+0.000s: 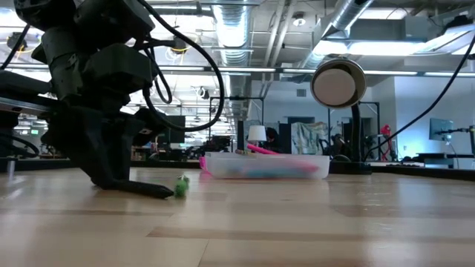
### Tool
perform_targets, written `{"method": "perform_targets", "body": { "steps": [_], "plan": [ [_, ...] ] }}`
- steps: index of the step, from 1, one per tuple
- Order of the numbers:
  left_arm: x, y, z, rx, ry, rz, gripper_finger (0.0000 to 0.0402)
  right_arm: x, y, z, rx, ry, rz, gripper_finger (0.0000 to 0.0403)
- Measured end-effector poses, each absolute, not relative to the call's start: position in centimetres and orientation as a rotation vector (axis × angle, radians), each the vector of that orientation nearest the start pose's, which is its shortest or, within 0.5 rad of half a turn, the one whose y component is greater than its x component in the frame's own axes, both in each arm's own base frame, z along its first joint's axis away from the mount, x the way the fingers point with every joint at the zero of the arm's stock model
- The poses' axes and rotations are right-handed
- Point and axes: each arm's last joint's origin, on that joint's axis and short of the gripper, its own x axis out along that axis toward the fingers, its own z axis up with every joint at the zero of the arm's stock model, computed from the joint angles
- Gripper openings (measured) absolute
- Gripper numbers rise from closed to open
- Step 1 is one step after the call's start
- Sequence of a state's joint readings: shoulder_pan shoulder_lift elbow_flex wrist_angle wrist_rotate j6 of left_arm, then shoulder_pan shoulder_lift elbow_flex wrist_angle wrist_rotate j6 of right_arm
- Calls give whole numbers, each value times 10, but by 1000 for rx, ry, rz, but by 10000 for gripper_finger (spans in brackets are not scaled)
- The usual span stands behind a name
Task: Pick & place school supplies into a supply box
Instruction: Put the black pen into the pink supply box
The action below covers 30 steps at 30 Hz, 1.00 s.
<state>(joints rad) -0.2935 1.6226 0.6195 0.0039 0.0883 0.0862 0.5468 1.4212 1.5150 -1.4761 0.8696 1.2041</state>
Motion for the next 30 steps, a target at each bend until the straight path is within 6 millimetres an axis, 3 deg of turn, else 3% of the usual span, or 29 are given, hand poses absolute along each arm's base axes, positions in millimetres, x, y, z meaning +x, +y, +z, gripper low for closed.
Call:
{"method": "perform_targets", "body": {
  "steps": [10, 20, 30],
  "plan": [
    [250, -78, 109, 136, 1084, -344, 57, 212, 103, 362, 186, 690, -789, 111],
    [257, -80, 114, 124, 1050, -376, 55, 212, 103, 362, 183, 693, -790, 111],
    [262, -83, 119, 169, 997, -410, 106, 212, 103, 362, 184, 693, -790, 111]
  ]
}}
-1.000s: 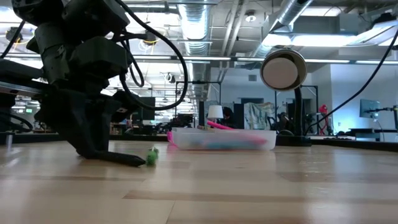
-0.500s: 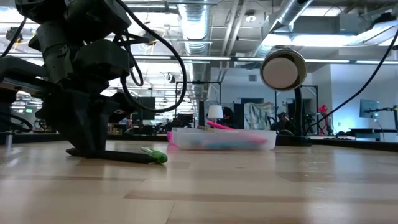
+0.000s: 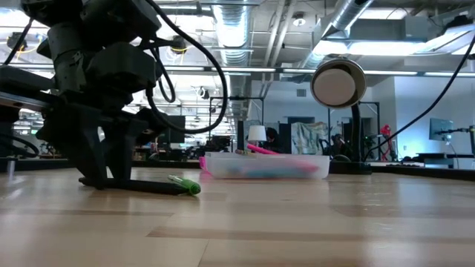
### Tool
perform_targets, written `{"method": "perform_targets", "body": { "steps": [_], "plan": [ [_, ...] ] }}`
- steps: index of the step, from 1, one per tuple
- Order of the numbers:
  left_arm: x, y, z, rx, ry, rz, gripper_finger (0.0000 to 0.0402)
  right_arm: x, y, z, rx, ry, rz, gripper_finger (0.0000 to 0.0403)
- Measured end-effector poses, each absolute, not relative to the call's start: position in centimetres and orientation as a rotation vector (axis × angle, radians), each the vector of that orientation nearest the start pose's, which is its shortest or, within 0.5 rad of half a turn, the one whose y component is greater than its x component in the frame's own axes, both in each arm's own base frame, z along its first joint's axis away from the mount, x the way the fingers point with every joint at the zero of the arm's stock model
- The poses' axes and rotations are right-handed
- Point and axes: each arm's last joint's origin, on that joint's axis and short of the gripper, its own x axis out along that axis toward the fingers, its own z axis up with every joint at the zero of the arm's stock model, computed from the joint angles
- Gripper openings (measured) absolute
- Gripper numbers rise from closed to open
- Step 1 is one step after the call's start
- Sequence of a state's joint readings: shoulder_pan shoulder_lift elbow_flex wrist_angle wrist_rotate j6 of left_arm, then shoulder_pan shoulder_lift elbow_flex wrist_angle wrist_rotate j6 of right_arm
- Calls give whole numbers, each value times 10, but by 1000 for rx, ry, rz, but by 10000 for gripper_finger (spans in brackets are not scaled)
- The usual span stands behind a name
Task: Pick & place school supplies into a supply box
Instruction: Put the black pen into the pink supply box
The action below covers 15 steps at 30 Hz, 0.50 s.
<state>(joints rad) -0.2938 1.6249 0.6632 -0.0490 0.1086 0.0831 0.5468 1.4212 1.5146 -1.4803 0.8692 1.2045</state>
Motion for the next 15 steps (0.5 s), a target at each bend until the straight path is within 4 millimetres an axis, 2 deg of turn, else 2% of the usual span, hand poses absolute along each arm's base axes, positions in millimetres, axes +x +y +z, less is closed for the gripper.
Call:
{"method": "perform_targets", "body": {
  "steps": [7, 15],
  "plan": [
    [265, -83, 120, 169, 969, -405, 123, 212, 103, 362, 184, 693, -791, 111],
    [265, -83, 120, 147, 972, -361, 102, 212, 103, 362, 184, 693, -790, 111]
  ]
}}
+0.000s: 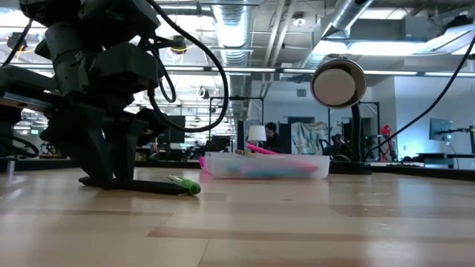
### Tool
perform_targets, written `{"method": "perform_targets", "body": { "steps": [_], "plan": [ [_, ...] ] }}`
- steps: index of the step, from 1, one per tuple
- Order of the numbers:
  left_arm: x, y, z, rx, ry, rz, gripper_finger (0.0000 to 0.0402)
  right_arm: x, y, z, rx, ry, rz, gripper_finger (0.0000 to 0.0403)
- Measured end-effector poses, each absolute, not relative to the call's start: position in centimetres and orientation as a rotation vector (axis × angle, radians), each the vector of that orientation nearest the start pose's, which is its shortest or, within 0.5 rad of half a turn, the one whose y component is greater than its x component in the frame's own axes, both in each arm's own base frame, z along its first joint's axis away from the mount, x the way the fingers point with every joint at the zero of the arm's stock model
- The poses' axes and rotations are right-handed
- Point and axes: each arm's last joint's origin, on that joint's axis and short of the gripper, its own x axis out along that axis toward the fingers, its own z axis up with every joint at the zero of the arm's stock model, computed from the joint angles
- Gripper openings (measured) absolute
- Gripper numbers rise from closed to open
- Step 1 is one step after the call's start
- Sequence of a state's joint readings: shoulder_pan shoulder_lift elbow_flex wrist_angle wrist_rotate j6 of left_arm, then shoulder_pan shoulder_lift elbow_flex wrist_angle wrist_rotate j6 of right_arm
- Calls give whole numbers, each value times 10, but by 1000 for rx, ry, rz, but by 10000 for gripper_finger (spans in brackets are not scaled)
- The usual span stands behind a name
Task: Pick & place school supplies into a supply box
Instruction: Put the black pen into the pink supply box
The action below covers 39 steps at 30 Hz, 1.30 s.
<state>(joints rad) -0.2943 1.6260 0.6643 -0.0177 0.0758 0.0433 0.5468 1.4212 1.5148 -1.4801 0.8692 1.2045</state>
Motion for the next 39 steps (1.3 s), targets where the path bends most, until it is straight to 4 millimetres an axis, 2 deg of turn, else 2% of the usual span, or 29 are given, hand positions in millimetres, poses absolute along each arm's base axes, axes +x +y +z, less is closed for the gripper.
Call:
{"method": "perform_targets", "body": {
  "steps": [13, 18, 31, 39],
  "plan": [
    [265, -82, 120, 150, 989, -327, 53, 212, 103, 362, 184, 693, -790, 111],
    [262, -82, 119, 163, 1015, -373, 39, 212, 103, 362, 183, 693, -790, 111],
    [258, -87, 118, 179, 1042, -388, 36, 212, 103, 362, 183, 693, -790, 111],
    [269, -92, 130, 171, 1014, -426, 33, 212, 103, 362, 179, 699, -786, 111]
  ]
}}
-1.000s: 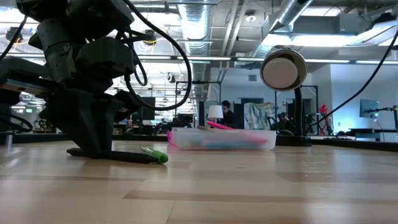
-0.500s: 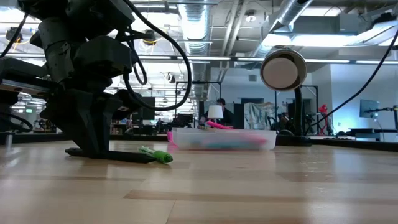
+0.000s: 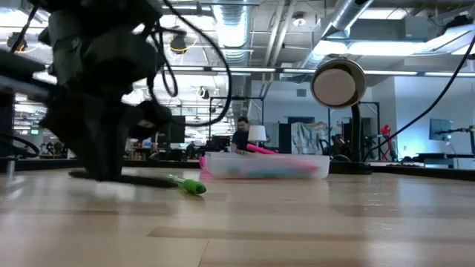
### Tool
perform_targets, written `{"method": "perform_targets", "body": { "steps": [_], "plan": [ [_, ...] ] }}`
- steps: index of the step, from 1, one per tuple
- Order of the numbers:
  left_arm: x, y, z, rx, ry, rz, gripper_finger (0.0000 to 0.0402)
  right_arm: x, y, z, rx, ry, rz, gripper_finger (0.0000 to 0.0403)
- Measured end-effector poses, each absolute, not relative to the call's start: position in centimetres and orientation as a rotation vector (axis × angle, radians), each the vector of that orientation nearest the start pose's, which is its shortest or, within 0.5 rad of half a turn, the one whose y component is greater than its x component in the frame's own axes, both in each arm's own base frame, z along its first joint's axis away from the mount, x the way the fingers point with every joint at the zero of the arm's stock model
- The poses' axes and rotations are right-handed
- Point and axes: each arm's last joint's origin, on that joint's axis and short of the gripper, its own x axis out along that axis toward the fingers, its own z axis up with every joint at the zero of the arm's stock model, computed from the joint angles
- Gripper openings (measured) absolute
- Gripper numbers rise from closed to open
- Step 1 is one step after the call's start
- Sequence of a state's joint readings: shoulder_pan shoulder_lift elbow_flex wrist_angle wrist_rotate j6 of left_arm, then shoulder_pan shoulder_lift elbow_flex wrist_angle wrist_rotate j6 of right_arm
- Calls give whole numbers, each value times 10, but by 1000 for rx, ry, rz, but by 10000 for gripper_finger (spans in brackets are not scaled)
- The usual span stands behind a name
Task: Pick & place school supplies into a supply box
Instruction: Put the black pen into the pink supply box
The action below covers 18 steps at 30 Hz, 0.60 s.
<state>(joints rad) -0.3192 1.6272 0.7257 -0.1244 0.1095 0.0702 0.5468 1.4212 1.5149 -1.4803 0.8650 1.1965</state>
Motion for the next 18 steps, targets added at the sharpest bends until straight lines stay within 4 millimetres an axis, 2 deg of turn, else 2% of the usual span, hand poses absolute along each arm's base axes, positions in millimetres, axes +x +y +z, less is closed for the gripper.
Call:
{"method": "perform_targets", "body": {
  "steps": [11, 18],
  "plan": [
    [293, -98, 161, 168, 935, -455, 32, 212, 103, 362, 179, 701, -785, 111],
    [320, -76, 194, 193, 839, -305, 32, 212, 103, 362, 173, 704, -786, 111]
  ]
}}
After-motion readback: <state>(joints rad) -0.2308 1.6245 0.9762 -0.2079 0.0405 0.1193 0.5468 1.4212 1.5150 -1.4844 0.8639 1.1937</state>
